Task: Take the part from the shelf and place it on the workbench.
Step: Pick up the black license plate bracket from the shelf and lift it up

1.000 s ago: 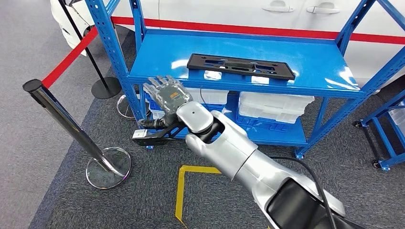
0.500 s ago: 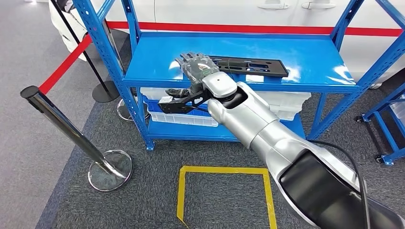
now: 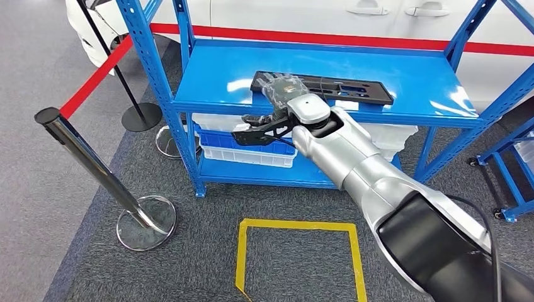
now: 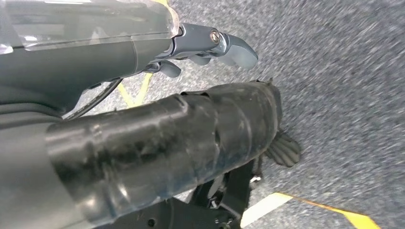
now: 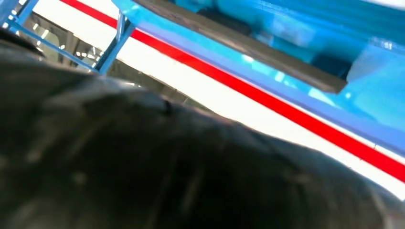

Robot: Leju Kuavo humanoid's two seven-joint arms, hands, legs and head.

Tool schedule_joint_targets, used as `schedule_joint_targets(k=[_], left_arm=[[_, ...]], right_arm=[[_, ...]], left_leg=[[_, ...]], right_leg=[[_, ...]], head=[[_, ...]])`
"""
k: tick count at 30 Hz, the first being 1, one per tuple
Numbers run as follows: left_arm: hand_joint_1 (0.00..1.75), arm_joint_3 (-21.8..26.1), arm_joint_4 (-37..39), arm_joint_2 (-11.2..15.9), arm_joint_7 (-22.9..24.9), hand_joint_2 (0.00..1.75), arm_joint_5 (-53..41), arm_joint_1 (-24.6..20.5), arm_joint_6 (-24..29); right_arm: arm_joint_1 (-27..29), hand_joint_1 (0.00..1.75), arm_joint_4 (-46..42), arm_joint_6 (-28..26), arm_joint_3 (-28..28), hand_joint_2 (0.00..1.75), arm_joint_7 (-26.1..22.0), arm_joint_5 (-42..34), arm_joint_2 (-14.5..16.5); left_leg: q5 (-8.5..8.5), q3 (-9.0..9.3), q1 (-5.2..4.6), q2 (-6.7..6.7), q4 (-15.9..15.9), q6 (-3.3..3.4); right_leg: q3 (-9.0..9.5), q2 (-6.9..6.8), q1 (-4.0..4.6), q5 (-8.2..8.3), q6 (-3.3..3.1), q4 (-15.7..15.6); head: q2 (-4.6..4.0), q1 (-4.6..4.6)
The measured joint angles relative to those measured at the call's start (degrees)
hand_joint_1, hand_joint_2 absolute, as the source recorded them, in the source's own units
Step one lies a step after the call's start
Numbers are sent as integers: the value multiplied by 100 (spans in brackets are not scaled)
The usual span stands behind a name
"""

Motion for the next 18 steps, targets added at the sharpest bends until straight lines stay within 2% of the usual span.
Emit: schedule_joint_targets(k=[1, 2, 3, 4, 6, 8, 11, 12, 13, 15, 16, 17, 18], left_arm=[[0, -1, -1, 1, -2, 0, -4, 0, 1], [0, -1, -1, 1, -4, 0, -10, -1, 1], [0, -1, -1, 2, -5, 0, -19, -1, 2], [0, -1, -1, 1, -7, 0, -28, 0, 2], [0, -1, 2, -6, -14, 0, -43, -1, 1], [0, -2, 3, -11, -21, 0, -46, -7, -1], [0, -3, 3, 3, -22, 0, -47, -9, 1], [0, -3, 4, 8, -20, 0, -46, -7, 1], [0, -3, 4, 13, -15, 0, -44, -3, 1], [0, -3, 5, 20, -7, 0, -36, 2, -1], [0, -3, 5, 27, -4, 0, -31, 6, -1], [0, -3, 5, 34, -2, 0, -29, 10, 0], [0, -3, 5, 39, 1, 0, -28, 14, 1]], right_arm=[[15, 0, 28, 1, -1, 0, -2, -1, -9], [26, 0, 51, 2, -2, 0, -5, -2, -18], [29, 0, 68, 2, -4, 0, -9, -5, -24], [24, 0, 82, 2, -9, 0, -14, -9, -28], [5, 0, 106, 6, -22, 0, -19, -20, -33], [-3, 0, 131, 19, -34, 0, -19, -31, -35], [-11, 0, 176, 33, -55, 0, 2, -35, -54], [-16, 0, 191, 34, -62, 0, 16, -34, -66], [-15, 0, 207, 36, -67, 0, 29, -31, -79], [2, 0, 246, 39, -72, 0, 43, -20, -114], [18, 0, 268, 41, -73, 0, 44, -9, -132], [30, 0, 286, 44, -73, 0, 45, 4, -147], [37, 0, 303, 48, -73, 0, 44, 16, -161]], left_leg=[[-4, 3, -3, -3, 0, 3], [-8, 10, -6, -8, 1, 2], [-14, 22, -9, -14, 1, -4], [-24, 36, -11, -18, 2, -14], [-48, 48, -29, -18, 7, -50], [-62, 46, -36, -14, 1, -99], [-128, 37, -20, -5, 57, -187], [-223, -32, -17, -1, 218, -206], [-370, -178, -12, 2, 516, -218], [-657, -580, -11, 2, 1266, -244], [-700, -748, -10, 2, 1530, -255], [-633, -818, -11, 3, 1588, -260], [-457, -772, -10, 5, 1419, -256]], right_leg=[[-120, 0, -6, -20, 3, 201], [-140, 0, -9, 70, -4, 191], [-44, 1, -10, 261, -23, -56], [128, 3, -6, 495, -54, -450], [453, 11, 30, 773, -116, -1167], [547, 17, 72, 781, -147, -1398], [606, 16, 47, 799, -217, -1484], [640, 12, 27, 807, -247, -1519], [668, 9, 18, 806, -273, -1538], [690, 8, 29, 780, -308, -1534], [699, 11, 35, 759, -314, -1523], [709, 16, 37, 735, -313, -1509], [729, 21, 37, 703, -306, -1489]], head=[[0, 0], [0, 1], [0, 0], [0, 1], [0, -2], [0, -3], [-1, -3], [-1, -6], [-1, -8], [-1, -11], [0, -11], [0, -10], [0, -11]])
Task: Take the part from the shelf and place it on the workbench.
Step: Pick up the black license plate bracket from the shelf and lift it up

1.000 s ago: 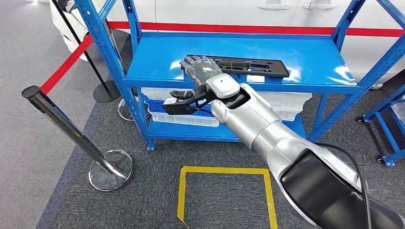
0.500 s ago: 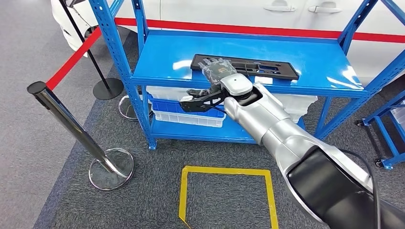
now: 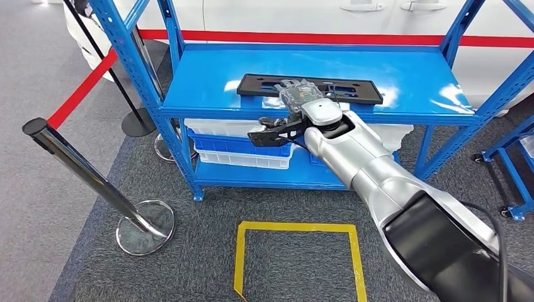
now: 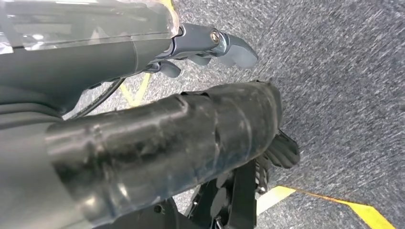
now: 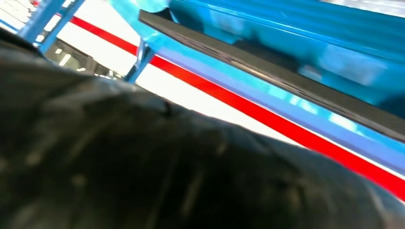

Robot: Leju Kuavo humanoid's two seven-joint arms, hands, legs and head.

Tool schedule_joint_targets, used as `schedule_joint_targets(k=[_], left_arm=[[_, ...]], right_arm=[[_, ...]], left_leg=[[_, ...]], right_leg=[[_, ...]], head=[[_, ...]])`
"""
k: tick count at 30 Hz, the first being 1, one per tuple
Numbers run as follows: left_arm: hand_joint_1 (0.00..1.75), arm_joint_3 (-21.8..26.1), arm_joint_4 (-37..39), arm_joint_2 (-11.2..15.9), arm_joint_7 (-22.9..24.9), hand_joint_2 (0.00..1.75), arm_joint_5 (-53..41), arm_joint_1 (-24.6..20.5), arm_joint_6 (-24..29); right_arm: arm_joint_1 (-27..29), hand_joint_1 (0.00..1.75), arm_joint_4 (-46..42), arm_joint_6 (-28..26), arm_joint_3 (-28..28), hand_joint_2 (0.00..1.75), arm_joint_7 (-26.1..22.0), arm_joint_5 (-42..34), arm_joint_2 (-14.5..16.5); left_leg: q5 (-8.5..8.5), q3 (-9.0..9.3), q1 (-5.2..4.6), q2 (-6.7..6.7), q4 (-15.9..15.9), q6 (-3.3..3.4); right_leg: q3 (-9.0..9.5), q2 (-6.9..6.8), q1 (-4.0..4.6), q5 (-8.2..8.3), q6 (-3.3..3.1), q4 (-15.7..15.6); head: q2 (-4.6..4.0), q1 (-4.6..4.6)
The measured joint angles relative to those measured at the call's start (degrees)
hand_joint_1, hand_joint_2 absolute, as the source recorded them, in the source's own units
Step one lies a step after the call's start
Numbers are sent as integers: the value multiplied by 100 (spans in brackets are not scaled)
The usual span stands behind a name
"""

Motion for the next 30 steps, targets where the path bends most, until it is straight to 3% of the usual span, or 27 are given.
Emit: schedule_joint_targets(k=[2, 3, 5, 7, 9, 10, 12, 13, 14, 15, 17, 18, 19, 21, 24, 26, 28, 29, 30], left_arm=[[0, 0, 0, 10, 16, 0, -11, 7, 13], [0, 0, 0, 14, 31, 0, -19, 7, 22], [0, 0, 0, 18, 56, 0, -32, -1, 39], [0, 0, 0, 20, 61, 0, -34, -11, 42], [0, 0, 0, 21, 58, 0, -35, -4, 39], [0, 0, 0, 21, 56, 0, -36, -1, 38], [0, -1, 0, 21, 48, 0, -35, -2, 35], [0, -2, 0, 22, 40, 0, -35, -5, 34], [0, -2, 0, 22, 31, 0, -35, -7, 32], [0, -2, 0, 23, 25, 0, -36, -6, 32], [0, -1, 0, 24, 24, 0, -45, 5, 33], [0, 0, 0, 24, 27, 0, -55, 6, 34], [0, -1, 0, 24, 31, 0, -66, 6, 36], [0, -2, 0, 24, 43, 0, -87, -7, 38], [0, -3, 1, 26, 60, 0, -97, -19, 37], [0, -2, 2, 29, 62, 0, -98, -15, 36], [0, -3, 2, 38, 62, 0, -98, -15, 35], [0, -3, 2, 43, 62, 0, -98, -14, 35], [0, -3, 2, 46, 62, 0, -98, -9, 35]], right_arm=[[6, 0, 25, 7, -1, 0, -22, 14, -28], [8, 0, 37, 13, -2, 0, -45, 13, -45], [36, 0, 56, 28, -5, 0, -101, 9, -79], [79, 0, 66, 35, -7, 0, -136, 12, -100], [96, 0, 69, 33, -7, 0, -145, 16, -120], [101, 0, 72, 33, -7, 0, -145, 18, -138], [134, 0, 86, 39, -7, 0, -145, 18, -180], [164, 0, 96, 43, -7, 0, -145, 18, -197], [194, 0, 106, 48, -7, 0, -144, 18, -212], [213, 0, 114, 52, -7, 0, -143, 18, -224], [225, 0, 125, 57, -11, 0, -143, 18, -258], [223, 0, 129, 61, -13, 0, -149, 18, -274], [220, 0, 134, 68, -15, 0, -155, 17, -286], [219, 0, 142, 84, -16, 0, -179, 16, -296], [215, 0, 149, 101, -21, 0, -205, 17, -302], [210, 0, 155, 124, -22, 0, -215, 18, -296], [228, 0, 165, 146, -22, 0, -223, 18, -289], [240, 0, 168, 154, -22, 0, -226, 18, -288], [249, 0, 171, 157, -22, 0, -228, 18, -288]], left_leg=[[424, 312, -6, 10, -717, 28], [539, 469, -17, 13, -1054, 52], [534, 600, -41, 13, -1319, 100], [515, 630, -33, 8, -1369, 149], [497, 702, -3, 11, -1426, 214], [482, 742, 10, 14, -1447, 246], [436, 796, 7, 10, -1454, 290], [410, 824, 7, 4, -1454, 297], [381, 859, 8, -5, -1453, 296], [346, 906, 9, -13, -1451, 288], [264, 1014, 14, -24, -1449, 256], [225, 1052, 6, -28, -1441, 229], [198, 1066, 0, -31, -1438, 198], [176, 1066, -11, -32, -1446, 135], [62, 1039, 2, -13, -1326, 56], [-180, 755, 10, -4, -741, 29], [-382, 280, 11, -4, 8, 10], [-352, 116, 11, -4, 185, 7], [-199, 63, 11, -3, 136, 13]], right_leg=[[54, 6, 4, -84, 29, 42], [68, 9, 13, -123, 53, 67], [68, 8, 32, -163, 105, 78], [78, 5, 38, -188, 152, 65], [18, 5, 37, -302, 202, 240], [-106, 6, 29, -417, 227, 496], [-534, 7, 1, -674, 262, 1250], [-743, 6, -18, -723, 277, 1553], [-872, 5, -37, -660, 289, 1671], [-884, 4, -55, -470, 293, 1551], [-650, 4, -73, 58, 280, 841], [-508, 5, -61, 234, 268, 503], [-404, 5, -43, 290, 254, 269], [-332, 11, -3, 219, 227, 134], [-230, 23, -48, 172, 136, 35], [-145, 21, -56, 137, 63, -4], [-95, 19, -34, 88, 29, 4], [-68, 20, -24, 59, 25, 9], [-31, 21, -15, 27, 26, 14]], head=[[-1, 1], [-1, 1], [-1, 4], [0, 6], [-1, 8], [-1, 9], [-1, 8], [-1, 8], [-1, 8], [0, 8], [0, 8], [0, 8], [0, 9], [-1, 9], [-1, 7], [0, 4], [0, 3], [0, 3], [0, 3]])
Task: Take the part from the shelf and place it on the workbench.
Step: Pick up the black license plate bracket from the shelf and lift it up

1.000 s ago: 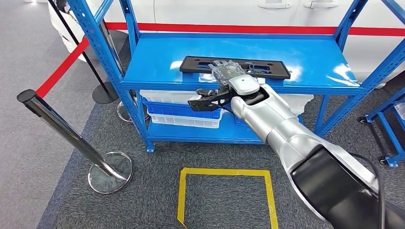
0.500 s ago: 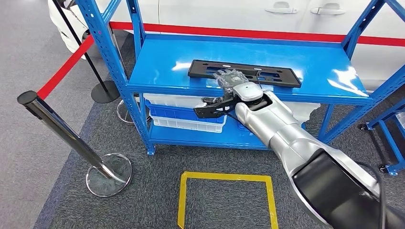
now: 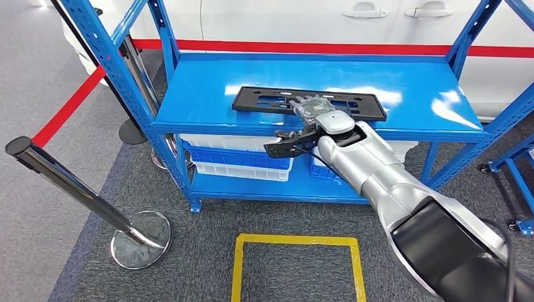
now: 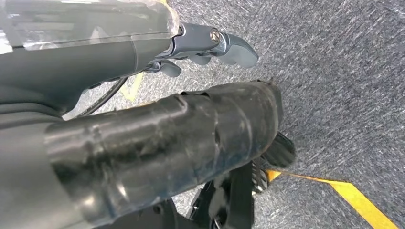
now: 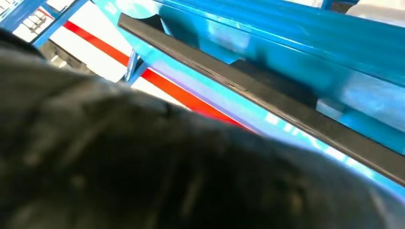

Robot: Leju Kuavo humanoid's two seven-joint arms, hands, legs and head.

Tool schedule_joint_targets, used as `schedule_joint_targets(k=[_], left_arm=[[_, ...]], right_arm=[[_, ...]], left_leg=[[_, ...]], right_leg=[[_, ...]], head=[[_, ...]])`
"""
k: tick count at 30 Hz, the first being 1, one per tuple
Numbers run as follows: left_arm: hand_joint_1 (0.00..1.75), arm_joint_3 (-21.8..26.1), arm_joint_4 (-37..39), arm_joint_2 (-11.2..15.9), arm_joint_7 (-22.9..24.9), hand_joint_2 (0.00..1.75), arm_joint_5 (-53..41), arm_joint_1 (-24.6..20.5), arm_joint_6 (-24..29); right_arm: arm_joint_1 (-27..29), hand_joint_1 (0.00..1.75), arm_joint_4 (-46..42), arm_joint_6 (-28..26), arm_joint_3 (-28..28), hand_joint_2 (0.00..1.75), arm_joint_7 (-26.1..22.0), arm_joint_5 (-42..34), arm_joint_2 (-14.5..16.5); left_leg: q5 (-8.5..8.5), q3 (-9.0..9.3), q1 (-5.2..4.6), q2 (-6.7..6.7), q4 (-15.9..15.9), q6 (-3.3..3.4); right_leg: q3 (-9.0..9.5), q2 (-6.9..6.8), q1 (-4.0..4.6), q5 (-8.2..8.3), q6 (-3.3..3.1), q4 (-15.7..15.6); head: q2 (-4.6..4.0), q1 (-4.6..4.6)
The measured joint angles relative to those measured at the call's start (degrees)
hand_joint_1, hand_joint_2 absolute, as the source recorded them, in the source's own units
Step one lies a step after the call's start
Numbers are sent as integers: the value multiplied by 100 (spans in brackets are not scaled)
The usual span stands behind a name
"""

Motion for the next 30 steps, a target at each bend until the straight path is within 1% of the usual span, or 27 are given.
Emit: schedule_joint_targets(k=[1, 2, 3, 4, 5, 6, 8, 9, 10, 11, 12, 13, 14, 15, 16, 17, 18, 19, 20, 21, 23, 24, 25, 26, 28, 29, 30], left_arm=[[0, 0, 0, 1, 1, 0, 0, 6, 0], [0, 1, 0, 2, 1, 0, 0, 13, 1], [0, 1, 0, 3, 2, 0, 0, 20, 1], [0, 1, 0, 4, 2, 0, 0, 17, 1], [0, 1, 0, 5, 2, 0, 0, 10, 1], [0, 1, 0, 7, 2, 0, -1, 5, 1], [0, -1, 0, 5, 2, 0, -13, -6, 1], [0, -1, 0, 4, 3, 0, -21, -1, 1], [0, -1, 0, 2, 5, 0, -30, 3, 4], [0, -1, 0, 2, 10, 0, -34, 8, 8], [0, -1, 0, 2, 18, 0, -37, 8, 15], [0, -1, 0, 2, 28, 0, -39, 5, 23], [0, -1, 0, 3, 39, 0, -42, 2, 28], [0, -1, 0, 3, 46, 0, -45, 2, 32], [0, -1, 0, 3, 51, 0, -47, 6, 34], [0, -1, 0, 2, 54, 0, -49, 12, 34], [0, -1, 0, 1, 54, 0, -50, 17, 34], [0, -1, 0, 0, 54, 0, -50, 19, 33], [0, -1, 0, -1, 51, 0, -50, 16, 33], [0, -1, 0, -1, 48, 0, -50, 10, 32], [0, -1, 0, 0, 38, 0, -51, -7, 32], [0, -1, 1, 0, 36, 0, -52, -12, 31], [0, -1, 2, -2, 34, 0, -53, -16, 31], [0, -1, 3, -3, 34, 0, -54, -17, 32], [0, -1, 4, -4, 35, 0, -53, -11, 34], [0, -1, 4, -1, 35, 0, -52, -6, 37], [0, -1, 4, 2, 35, 0, -52, 0, 38]], right_arm=[[4, 0, 1, 3, 0, 0, -1, 0, 0], [5, 0, 1, 4, 0, 0, -1, 0, 0], [1, 0, 4, 5, 0, 0, 0, 0, -2], [-2, 0, 8, 8, 0, 0, 1, 0, -3], [-3, 0, 13, 12, 0, 0, 3, 0, -4], [-5, 0, 18, 16, 0, 0, 8, 0, -6], [-9, 0, 23, 21, -1, 0, 29, 0, -13], [-14, 0, 26, 20, -3, 0, 42, 0, -29], [-21, 0, 30, 17, -5, 0, 53, 0, -54], [-17, 0, 35, 14, -7, 0, 59, -1, -84], [-2, 0, 43, 11, -8, 0, 62, -2, -119], [26, 0, 52, 9, -9, 0, 59, -3, -154], [64, 0, 64, 9, -9, 0, 52, -4, -181], [96, 0, 75, 9, -9, 0, 43, -4, -206], [115, 0, 83, 9, -9, 0, 34, -4, -223], [123, 0, 87, 9, -9, 0, 29, -4, -237], [121, 0, 91, 10, -9, 0, 26, -4, -250], [117, 0, 94, 15, -10, 0, 26, -4, -258], [116, 0, 97, 21, -10, 0, 26, -4, -266], [119, 0, 101, 28, -11, 0, 26, -4, -268], [124, 0, 103, 37, -11, 0, 24, -4, -267], [122, 0, 104, 39, -11, 0, 21, -4, -266], [120, 0, 104, 39, -11, 0, 17, -4, -263], [124, 0, 104, 39, -11, 0, 13, -4, -259], [155, 0, 111, 41, -11, 0, 10, -4, -253], [180, 0, 117, 42, -11, 0, 10, -4, -251], [201, 0, 122, 43, -11, 0, 10, -4, -250]], left_leg=[[255, 69, -1, 1, -281, 16], [523, 209, -6, 4, -692, 42], [713, 363, -23, 7, -1057, 71], [804, 487, -41, 10, -1337, 101], [808, 552, -60, 11, -1475, 126], [769, 577, -77, 10, -1503, 146], [749, 622, -54, 8, -1569, 186], [745, 660, -36, 11, -1603, 211], [742, 701, -18, 14, -1638, 233], [734, 730, -13, 17, -1657, 254], [719, 745, -12, 15, -1661, 274], [702, 756, -12, 10, -1658, 286], [680, 772, -11, 2, -1652, 291], [654, 794, -10, -8, -1643, 288], [621, 824, -10, -16, -1629, 278], [581, 863, -9, -20, -1615, 262], [542, 895, -17, -18, -1603, 239], [508, 916, -26, -17, -1592, 211], [487, 929, -34, -14, -1590, 182], [477, 932, -40, -9, -1598, 150], [447, 950, -33, 4, -1607, 92], [398, 939, -29, 10, -1546, 67], [308, 875, -25, 13, -1382, 48], [175, 736, -21, 15, -1093, 34], [-99, 302, -21, 14, -316, 16], [-141, 112, -22, 14, -36, 16], [-67, 16, -24, 14, 39, 26]], right_leg=[[46, 1, 6, -38, 5, 7], [97, 1, 9, -81, 15, 14], [132, 2, 23, -121, 33, 24], [150, 4, 31, -153, 56, 33], [154, 1, 37, -174, 81, 37], [151, -1, 41, -185, 109, 33], [172, -10, 42, -221, 166, 31], [154, -11, 40, -274, 196, 101], [76, -11, 36, -369, 225, 275], [-78, -9, 17, -499, 250, 568], [-291, -11, 4, -636, 274, 939], [-518, -11, -12, -734, 295, 1294], [-691, -12, -29, -739, 312, 1519], [-769, -13, -44, -634, 321, 1540], [-737, -15, -55, -425, 321, 1342], [-611, -16, -61, -158, 311, 966], [-468, -16, -49, 33, 296, 610], [-333, -16, -35, 143, 274, 305], [-250, -14, -18, 172, 253, 130], [-220, -10, 1, 128, 230, 92], [-182, -1, -10, 109, 169, 49], [-152, 1, -21, 100, 129, 30], [-118, 1, -35, 91, 92, 9], [-87, -2, -36, 76, 57, -2], [-47, -4, -10, 35, 7, -2], [-25, -4, 7, 13, -7, 0], [3, -2, 22, -11, -13, 1]], head=[[0, 1], [0, 1], [-1, 2], [-1, 2], [-1, 4], [-1, 5], [-1, 8], [0, 13], [-1, 18], [-1, 24], [-1, 29], [-1, 29], [0, 29], [0, 29], [0, 29], [-1, 30], [-1, 31], [-1, 30], [-1, 28], [-1, 27], [0, 27], [0, 29], [0, 28], [0, 27], [0, 25], [0, 23], [0, 24]])
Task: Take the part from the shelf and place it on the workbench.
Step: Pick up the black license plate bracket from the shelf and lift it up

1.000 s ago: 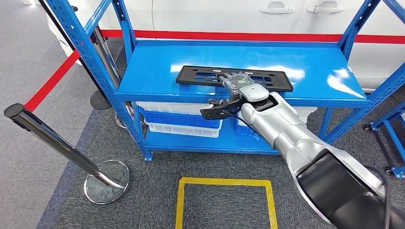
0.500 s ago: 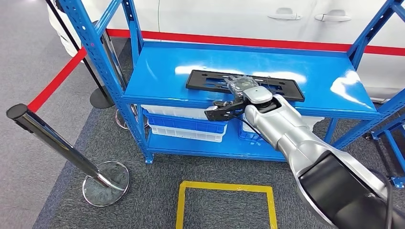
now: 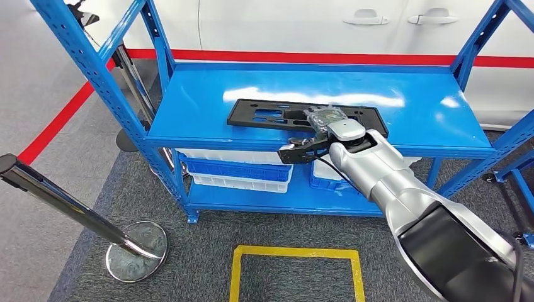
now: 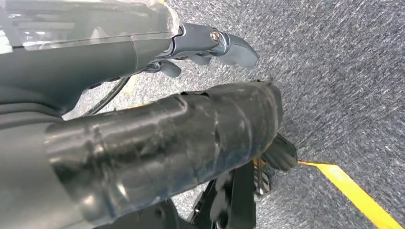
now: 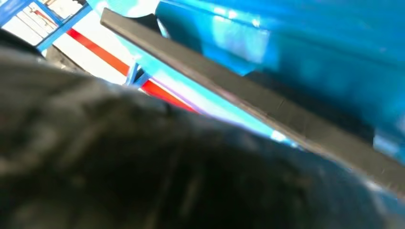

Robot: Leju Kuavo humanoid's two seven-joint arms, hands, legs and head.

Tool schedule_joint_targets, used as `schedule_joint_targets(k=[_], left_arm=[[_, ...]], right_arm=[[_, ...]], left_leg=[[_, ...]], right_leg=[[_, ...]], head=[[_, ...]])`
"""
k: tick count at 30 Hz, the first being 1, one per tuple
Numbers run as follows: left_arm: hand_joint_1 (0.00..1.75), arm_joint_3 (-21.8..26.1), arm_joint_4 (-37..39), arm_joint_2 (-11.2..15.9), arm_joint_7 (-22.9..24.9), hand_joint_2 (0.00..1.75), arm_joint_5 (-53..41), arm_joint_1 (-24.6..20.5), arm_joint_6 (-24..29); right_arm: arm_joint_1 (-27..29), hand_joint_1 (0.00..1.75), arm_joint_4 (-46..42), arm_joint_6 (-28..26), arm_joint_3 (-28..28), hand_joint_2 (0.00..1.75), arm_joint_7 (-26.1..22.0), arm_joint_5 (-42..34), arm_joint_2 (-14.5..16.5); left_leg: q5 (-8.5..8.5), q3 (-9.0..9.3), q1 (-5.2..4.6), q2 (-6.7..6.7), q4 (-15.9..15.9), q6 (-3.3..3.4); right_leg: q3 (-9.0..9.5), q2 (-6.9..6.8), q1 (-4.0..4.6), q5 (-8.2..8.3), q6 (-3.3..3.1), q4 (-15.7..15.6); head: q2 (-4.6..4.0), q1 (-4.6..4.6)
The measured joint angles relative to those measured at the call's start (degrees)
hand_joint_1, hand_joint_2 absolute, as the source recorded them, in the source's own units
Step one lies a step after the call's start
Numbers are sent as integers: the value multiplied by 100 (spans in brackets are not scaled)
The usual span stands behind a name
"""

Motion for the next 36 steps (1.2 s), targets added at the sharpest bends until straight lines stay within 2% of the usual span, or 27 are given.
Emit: schedule_joint_targets(k=[1, 3, 4, 5, 7, 9, 10, 11, 13, 14, 15, 16, 18, 19, 20, 22, 25, 27, 29, 30, 31, 32, 33, 34, 35, 36], left_arm=[[0, 0, 0, 2, 0, 0, 0, 6, 1], [0, 0, 0, 4, 0, 0, 0, 13, 2], [0, 0, 0, 6, 1, 0, 0, 13, 2], [0, 0, 0, 8, 1, 0, 0, 9, 3], [0, 0, 0, 9, 1, 0, 0, -1, 4], [0, 0, 0, 7, 1, 0, -2, 1, 4], [0, 0, 0, 5, 4, 0, -6, 7, 4], [0, 0, 0, 3, 7, 0, -14, 12, 5], [0, 0, 0, 2, 15, 0, -32, 17, 8], [0, 0, 0, 2, 16, 0, -38, 14, 9], [0, 0, 0, 2, 17, 0, -40, 13, 9], [0, 0, 0, 2, 17, 0, -42, 13, 8], [0, 0, 0, 1, 17, 0, -42, 15, 8], [0, 0, 0, 1, 17, 0, -42, 13, 8], [0, 0, 0, 1, 17, 0, -42, 9, 8], [0, 0, 0, 2, 17, 0, -42, -5, 8], [0, 0, 2, -3, 17, 0, -43, -11, 7], [0, 0, 5, -5, 17, 0, -44, -4, 6], [0, 0, 7, -3, 17, 0, -44, -5, 6], [0, 0, 7, -2, 17, 0, -44, -5, 6], [0, 0, 7, -1, 17, 0, -44, -2, 6], [0, 0, 7, 0, 17, 0, -45, 3, 6], [0, 0, 7, 0, 17, 0, -46, 9, 6], [0, 0, 7, 2, 17, 0, -47, 14, 6], [0, 0, 7, 3, 17, 0, -48, 14, 6], [0, 0, 7, 4, 17, 0, -49, 9, 6]], right_arm=[[14, 0, 3, 1, 0, 0, 0, 0, 1], [20, 0, 5, 1, 0, 0, 1, 0, 2], [16, 0, 7, 1, -1, 0, 1, 0, 2], [14, 0, 8, 2, -1, 0, 1, 0, 3], [20, 0, 12, 6, -2, 0, -1, 0, 3], [22, 0, 12, 10, -3, 0, -8, 0, 3], [14, 0, 11, 10, -8, 0, -12, 0, 1], [8, 0, 11, 12, -13, 0, -15, 0, -3], [25, 0, 21, 24, -23, 0, -19, 0, -19], [51, 0, 30, 32, -26, 0, -23, -1, -26], [81, 0, 39, 38, -28, 0, -27, -2, -31], [102, 0, 46, 41, -30, 0, -30, -3, -32], [113, 0, 53, 43, -38, 0, -40, -4, -33], [108, 0, 55, 46, -43, 0, -46, -4, -34], [104, 0, 57, 50, -48, 0, -54, -5, -34], [103, 0, 61, 61, -50, 0, -68, -7, -30], [99, 0, 60, 71, -55, 0, -77, -8, -25], [93, 0, 61, 78, -57, 0, -79, -8, -14], [109, 0, 65, 89, -57, 0, -82, -9, -2], [122, 0, 68, 93, -57, 0, -84, -9, 2], [132, 0, 72, 97, -57, 0, -86, -9, 4], [137, 0, 74, 98, -57, 0, -88, -10, 7], [139, 0, 75, 99, -57, 0, -90, -11, 11], [136, 0, 76, 101, -57, 0, -91, -14, 14], [134, 0, 78, 104, -57, 0, -92, -18, 17], [135, 0, 79, 109, -57, 0, -93, -20, 18]], left_leg=[[183, 19, -4, 0, -153, 21], [653, 309, -28, 2, -903, 101], [789, 463, -51, 4, -1247, 147], [840, 568, -74, 7, -1471, 183], [798, 624, -110, 8, -1595, 218], [797, 677, -83, 8, -1668, 242], [797, 714, -64, 11, -1706, 261], [796, 753, -44, 14, -1740, 280], [771, 785, -40, 14, -1751, 311], [753, 799, -38, 11, -1747, 317], [729, 819, -33, 7, -1740, 316], [697, 847, -26, 1, -1727, 305], [613, 916, -6, -6, -1683, 264], [567, 937, -6, -11, -1651, 230], [532, 943, -9, -15, -1629, 193], [500, 936, -17, -20, -1615, 121], [415, 921, 7, -10, -1507, 43], [173, 678, 21, -4, -980, 18], [-89, 228, 24, -4, -211, 0], [-104, 65, 22, -4, 5, -2], [-3, -7, 19, -4, 22, 6], [210, 53, 15, -3, -212, 26], [476, 203, 8, -3, -613, 60], [671, 380, -10, -2, -1019, 96], [786, 520, -27, 0, -1334, 125], [820, 603, -45, 0, -1519, 148]], right_leg=[[37, 3, 12, -27, -1, 1], [125, 7, 29, -91, 7, 0], [149, 9, 42, -118, 19, 4], [156, 8, 47, -136, 37, 5], [141, 5, 49, -150, 85, 1], [142, -4, 55, -193, 140, 18], [102, -5, 54, -262, 170, 125], [-5, -6, 49, -375, 200, 353], [-404, -5, 3, -643, 248, 1073], [-620, -5, -23, -708, 271, 1397], [-761, -7, -51, -667, 293, 1550], [-796, -9, -78, -510, 314, 1486], [-584, -17, -126, -23, 344, 830], [-439, -18, -126, 133, 348, 485], [-331, -17, -118, 199, 336, 250], [-257, -6, -78, 151, 286, 116], [-195, 7, -94, 132, 168, 64], [-135, 8, -101, 111, 95, 34], [-104, 10, -79, 79, 53, 33], [-87, 10, -67, 62, 45, 34], [-64, 12, -56, 41, 42, 35], [-32, 15, -47, 19, 45, 35], [7, 17, -40, -7, 52, 35], [39, 19, -23, -37, 67, 38], [57, 20, -12, -61, 87, 42], [67, 19, -5, -80, 113, 41]], head=[[0, 0], [0, 2], [1, 2], [1, 2], [1, 2], [1, 4], [1, 7], [0, 9], [-1, 13], [-1, 13], [-1, 13], [0, 13], [-1, 14], [-1, 15], [-1, 13], [0, 12], [1, 10], [0, 8], [0, 7], [0, 5], [0, 5], [0, 5], [0, 5], [1, 6], [1, 7], [1, 8]])
